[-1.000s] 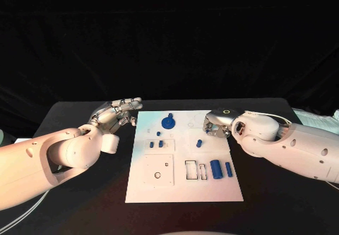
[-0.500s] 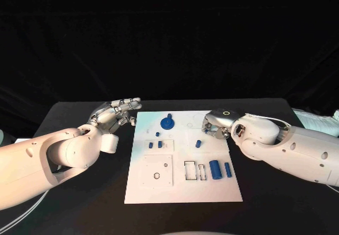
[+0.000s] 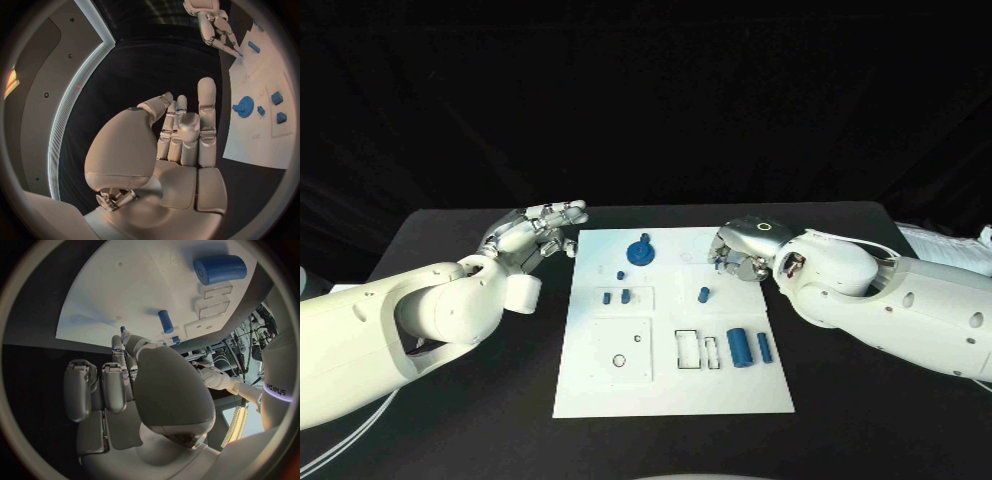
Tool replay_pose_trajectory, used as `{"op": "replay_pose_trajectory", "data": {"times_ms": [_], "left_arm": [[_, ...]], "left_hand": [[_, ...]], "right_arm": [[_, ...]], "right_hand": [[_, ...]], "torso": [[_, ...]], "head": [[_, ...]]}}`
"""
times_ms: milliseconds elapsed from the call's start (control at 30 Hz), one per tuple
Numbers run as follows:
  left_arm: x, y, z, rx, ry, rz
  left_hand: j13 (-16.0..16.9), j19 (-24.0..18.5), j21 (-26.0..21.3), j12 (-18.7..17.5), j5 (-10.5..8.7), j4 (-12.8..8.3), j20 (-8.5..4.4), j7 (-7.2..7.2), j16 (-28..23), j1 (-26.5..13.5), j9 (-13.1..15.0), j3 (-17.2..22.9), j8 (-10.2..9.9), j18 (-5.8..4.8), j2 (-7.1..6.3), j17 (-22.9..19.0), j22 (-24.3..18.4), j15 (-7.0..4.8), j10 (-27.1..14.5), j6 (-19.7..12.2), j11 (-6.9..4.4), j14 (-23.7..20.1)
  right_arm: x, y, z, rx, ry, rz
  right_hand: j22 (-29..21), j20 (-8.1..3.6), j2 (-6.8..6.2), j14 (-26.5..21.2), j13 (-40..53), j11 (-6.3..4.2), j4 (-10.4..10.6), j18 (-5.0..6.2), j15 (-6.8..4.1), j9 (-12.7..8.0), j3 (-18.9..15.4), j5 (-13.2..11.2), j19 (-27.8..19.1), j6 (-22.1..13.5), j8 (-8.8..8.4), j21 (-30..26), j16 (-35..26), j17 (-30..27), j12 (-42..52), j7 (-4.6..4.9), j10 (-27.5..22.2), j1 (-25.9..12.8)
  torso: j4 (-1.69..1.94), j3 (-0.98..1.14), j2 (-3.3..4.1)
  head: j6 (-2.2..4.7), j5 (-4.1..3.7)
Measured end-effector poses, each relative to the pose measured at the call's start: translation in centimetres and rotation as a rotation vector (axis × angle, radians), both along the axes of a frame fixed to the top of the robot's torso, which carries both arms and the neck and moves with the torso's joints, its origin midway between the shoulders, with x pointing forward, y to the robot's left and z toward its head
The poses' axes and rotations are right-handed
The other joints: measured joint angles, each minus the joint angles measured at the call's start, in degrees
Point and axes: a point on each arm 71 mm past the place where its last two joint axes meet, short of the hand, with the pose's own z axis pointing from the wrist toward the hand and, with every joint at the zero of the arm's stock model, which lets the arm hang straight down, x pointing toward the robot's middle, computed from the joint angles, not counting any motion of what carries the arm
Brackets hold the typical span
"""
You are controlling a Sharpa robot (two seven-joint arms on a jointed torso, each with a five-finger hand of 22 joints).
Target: Assemble the parts on the task board
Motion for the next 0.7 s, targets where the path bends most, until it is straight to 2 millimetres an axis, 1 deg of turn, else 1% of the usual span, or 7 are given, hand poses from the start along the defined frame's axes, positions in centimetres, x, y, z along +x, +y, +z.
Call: {"op": "replay_pose_trajectory", "data": {"times_ms": [67,167,233,400,500,633,700], "left_arm": [[0.0,0.0,0.0,0.0,0.0,0.0],[0.0,0.0,0.0,0.0,0.0,0.001],[0.0,0.0,0.0,0.001,0.001,0.001],[0.1,0.0,0.0,0.001,0.001,0.001],[0.1,-0.1,0.0,0.0,0.001,-0.001],[0.1,-0.2,0.0,-0.001,0.001,-0.002],[0.1,-0.2,0.0,-0.001,0.001,-0.003]], "left_hand": [[0.0,0.0,0.0,0.0,0.0,0.0,0.0,0.0,0.0,0.0,0.0,0.0,0.0,0.0,0.0,-0.1,-0.1,0.0,-0.2,0.0,-0.21,0.0],[0.0,0.0,0.0,0.0,0.0,0.0,0.0,0.0,0.0,0.0,0.0,0.0,0.0,0.01,0.0,-0.1,-0.1,0.0,-0.2,0.0,-0.21,0.0],[0.0,0.0,0.0,0.0,0.0,0.0,0.0,0.0,0.0,0.0,0.0,0.0,0.0,0.0,0.0,-0.1,-0.1,0.0,-0.4,0.0,0.0,0.0],[0.0,0.0,0.0,0.0,0.0,0.0,0.0,0.0,0.0,0.0,0.0,0.0,0.0,0.0,0.0,-0.1,-0.1,0.0,-0.4,0.0,0.0,0.0],[0.0,0.0,0.0,0.0,0.0,0.0,0.0,0.0,0.0,0.0,0.0,0.0,0.0,0.0,0.0,-0.1,-0.1,0.0,-0.4,0.0,0.0,0.0],[0.0,0.0,0.0,0.0,0.0,-0.2,0.0,0.0,0.0,0.0,0.0,-0.2,0.0,0.0,0.0,-0.1,-0.1,0.0,-0.4,0.0,0.0,0.0],[0.0,0.0,0.0,0.0,0.0,-0.2,0.0,0.0,0.0,0.0,0.0,-0.2,0.0,0.0,0.0,-0.1,-0.1,0.0,-0.4,0.0,0.0,0.0]], "right_arm": [[-0.1,0.0,0.2,0.003,-0.002,0.002],[-0.5,0.2,0.5,0.01,-0.006,0.01],[-0.7,0.4,0.8,0.018,-0.009,0.019],[-1.7,1.9,1.5,0.049,-0.016,0.063],[-2.5,3.3,1.9,0.072,-0.018,0.1],[-3.7,5.4,2.1,0.103,-0.012,0.156],[-4.1,6.0,2.1,0.111,-0.007,0.172]], "right_hand": [[0.0,0.0,0.0,0.0,-0.1,0.0,-0.2,0.0,0.0,0.0,0.2,0.0,0.0,0.0,-0.01,0.0,0.0,0.0,-0.1,0.0,0.0,0.0],[0.0,0.0,-0.31,0.0,-0.1,0.0,-0.2,0.0,0.0,0.0,0.2,0.0,0.0,0.0,-0.02,0.0,0.0,0.0,-0.1,0.0,0.0,-0.3],[0.0,0.0,-0.31,0.0,-0.1,0.0,-0.2,0.0,0.0,0.1,0.2,0.0,0.0,0.0,-0.03,0.0,0.0,0.0,-0.1,0.0,0.0,-0.3],[0.0,0.0,-0.31,0.0,0.0,0.0,-0.5,0.0,0.01,0.1,0.5,-0.1,0.0,0.0,-0.13,0.0,0.0,0.0,-0.1,-0.01,0.0,-0.3],[0.0,0.0,-0.31,0.0,0.0,0.0,-0.5,0.0,0.01,0.1,0.5,-0.1,0.0,0.0,-0.14,0.2,0.0,0.0,-0.2,-0.03,0.0,-0.3],[0.0,0.0,-0.31,0.0,0.0,0.0,-0.7,0.0,0.0,0.2,0.7,-0.1,0.0,0.0,-0.29,0.2,0.0,0.0,-0.3,0.01,0.0,-0.3],[0.0,0.0,-0.28,0.0,0.0,0.0,-0.7,0.0,0.01,0.2,0.9,-0.1,0.0,0.0,-0.3,0.2,0.0,0.0,-0.3,0.01,0.0,-0.4]], "torso": [[0.0,0.0,0.02],[-0.02,0.0,0.03],[-0.02,0.0,0.03],[0.0,0.0,0.04],[0.07,0.0,0.03],[0.1,-0.03,0.04],[0.09,-0.05,0.03]], "head": [[0.02,0.0],[0.03,0.0],[0.03,0.0],[-0.03,0.18],[-0.19,0.57],[-0.49,1.56],[-0.61,2.0]]}}
